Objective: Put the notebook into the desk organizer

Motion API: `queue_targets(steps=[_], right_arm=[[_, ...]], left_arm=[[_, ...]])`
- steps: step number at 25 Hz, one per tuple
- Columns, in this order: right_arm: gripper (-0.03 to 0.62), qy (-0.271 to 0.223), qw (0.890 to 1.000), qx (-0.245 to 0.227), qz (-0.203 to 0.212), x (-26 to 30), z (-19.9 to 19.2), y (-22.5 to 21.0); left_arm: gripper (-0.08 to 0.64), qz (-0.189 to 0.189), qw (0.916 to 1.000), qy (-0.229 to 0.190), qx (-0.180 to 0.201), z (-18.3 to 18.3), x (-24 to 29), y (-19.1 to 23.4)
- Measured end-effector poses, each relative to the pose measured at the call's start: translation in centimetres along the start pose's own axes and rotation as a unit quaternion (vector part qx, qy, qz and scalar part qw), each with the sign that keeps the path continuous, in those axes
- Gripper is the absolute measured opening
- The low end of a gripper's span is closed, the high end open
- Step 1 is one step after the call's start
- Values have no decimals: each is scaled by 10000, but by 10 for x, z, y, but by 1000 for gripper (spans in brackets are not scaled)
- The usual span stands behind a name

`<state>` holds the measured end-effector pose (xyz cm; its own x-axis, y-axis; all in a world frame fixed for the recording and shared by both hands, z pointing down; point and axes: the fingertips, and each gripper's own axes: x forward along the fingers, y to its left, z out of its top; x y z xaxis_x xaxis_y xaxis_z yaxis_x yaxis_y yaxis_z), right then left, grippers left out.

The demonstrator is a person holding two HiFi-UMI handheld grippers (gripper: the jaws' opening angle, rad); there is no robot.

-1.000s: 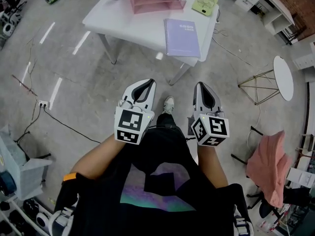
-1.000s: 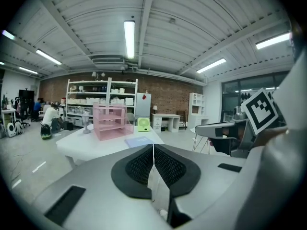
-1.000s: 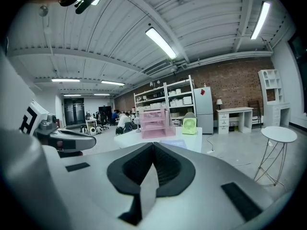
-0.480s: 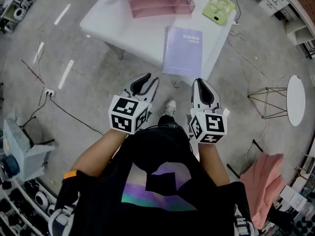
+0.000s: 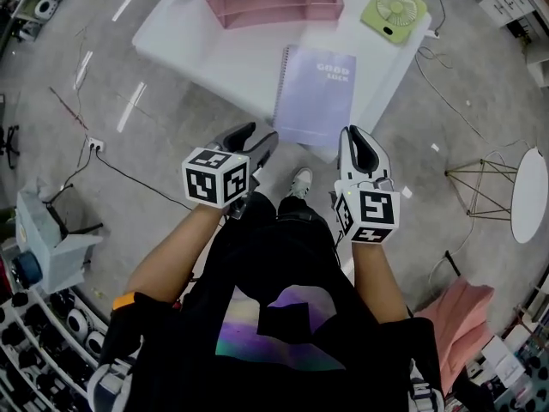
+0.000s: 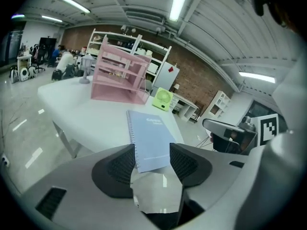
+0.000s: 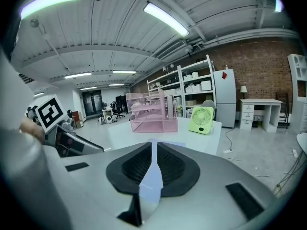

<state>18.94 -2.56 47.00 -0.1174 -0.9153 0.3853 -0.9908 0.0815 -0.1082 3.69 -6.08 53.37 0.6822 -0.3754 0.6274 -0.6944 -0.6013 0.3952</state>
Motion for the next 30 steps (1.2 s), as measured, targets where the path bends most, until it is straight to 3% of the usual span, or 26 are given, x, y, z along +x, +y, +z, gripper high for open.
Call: queue_targets(steps=[5, 10, 15, 25, 28, 30], right_arm=[[31, 154, 9998, -7, 131, 16, -9, -6], [31, 290, 9994, -101, 126, 29, -17, -8], [31, 374, 9992, -134, 1, 40, -19, -6], [31, 496, 9985, -21, -229, 59, -20, -12], [31, 535, 9981, 67, -297, 61, -25, -19], [31, 570, 9976, 238, -326, 59, -29, -25]], left_arm=[[243, -75, 9975, 467, -520, -20, 28, 20], [259, -284, 9893, 898, -1116, -40, 54, 37], [262, -776, 9782, 1271, -1444, -53, 73, 35], [258, -1254, 9560, 1816, -1935, -60, 90, 25], [143, -1208, 9515, 1948, -2053, -59, 90, 22], [121, -1197, 9480, 2002, -2164, -57, 89, 21]])
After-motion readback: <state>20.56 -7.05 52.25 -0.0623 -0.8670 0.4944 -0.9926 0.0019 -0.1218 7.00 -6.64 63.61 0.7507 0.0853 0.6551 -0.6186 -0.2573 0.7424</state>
